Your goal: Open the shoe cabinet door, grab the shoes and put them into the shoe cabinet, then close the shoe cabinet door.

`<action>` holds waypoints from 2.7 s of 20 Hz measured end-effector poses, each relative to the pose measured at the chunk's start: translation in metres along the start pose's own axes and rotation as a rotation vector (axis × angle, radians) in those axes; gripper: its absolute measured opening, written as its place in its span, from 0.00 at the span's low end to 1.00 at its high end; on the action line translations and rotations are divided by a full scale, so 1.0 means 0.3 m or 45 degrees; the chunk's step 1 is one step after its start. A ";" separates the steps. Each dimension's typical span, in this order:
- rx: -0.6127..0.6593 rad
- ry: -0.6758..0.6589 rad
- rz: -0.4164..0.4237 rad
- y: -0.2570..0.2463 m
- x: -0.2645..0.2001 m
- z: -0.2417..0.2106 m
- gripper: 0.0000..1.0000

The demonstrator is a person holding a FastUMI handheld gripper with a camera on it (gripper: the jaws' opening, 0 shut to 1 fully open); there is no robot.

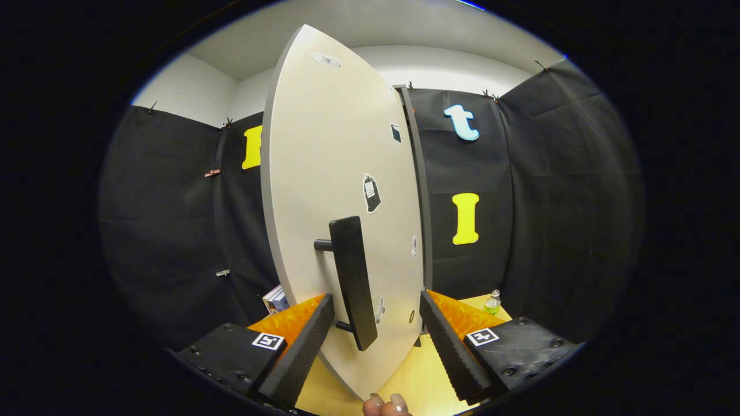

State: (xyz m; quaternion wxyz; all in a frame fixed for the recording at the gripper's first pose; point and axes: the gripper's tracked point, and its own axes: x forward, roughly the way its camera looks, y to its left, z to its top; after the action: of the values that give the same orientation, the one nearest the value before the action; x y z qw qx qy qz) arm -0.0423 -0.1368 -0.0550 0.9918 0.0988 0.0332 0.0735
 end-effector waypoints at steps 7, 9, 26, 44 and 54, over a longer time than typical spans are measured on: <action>0.030 -0.007 0.026 0.181 0.103 -0.032 0.98; 0.030 -0.017 0.060 0.245 0.123 -0.033 0.98; -0.032 -0.034 0.064 0.312 0.136 -0.038 0.98; -0.046 -0.067 0.017 0.274 0.125 -0.017 0.98; -0.068 -0.077 0.007 0.259 0.128 -0.006 0.98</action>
State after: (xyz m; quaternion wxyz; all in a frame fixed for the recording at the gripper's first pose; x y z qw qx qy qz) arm -0.0153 -0.0552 -0.0433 0.9945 0.0744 0.0010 0.0740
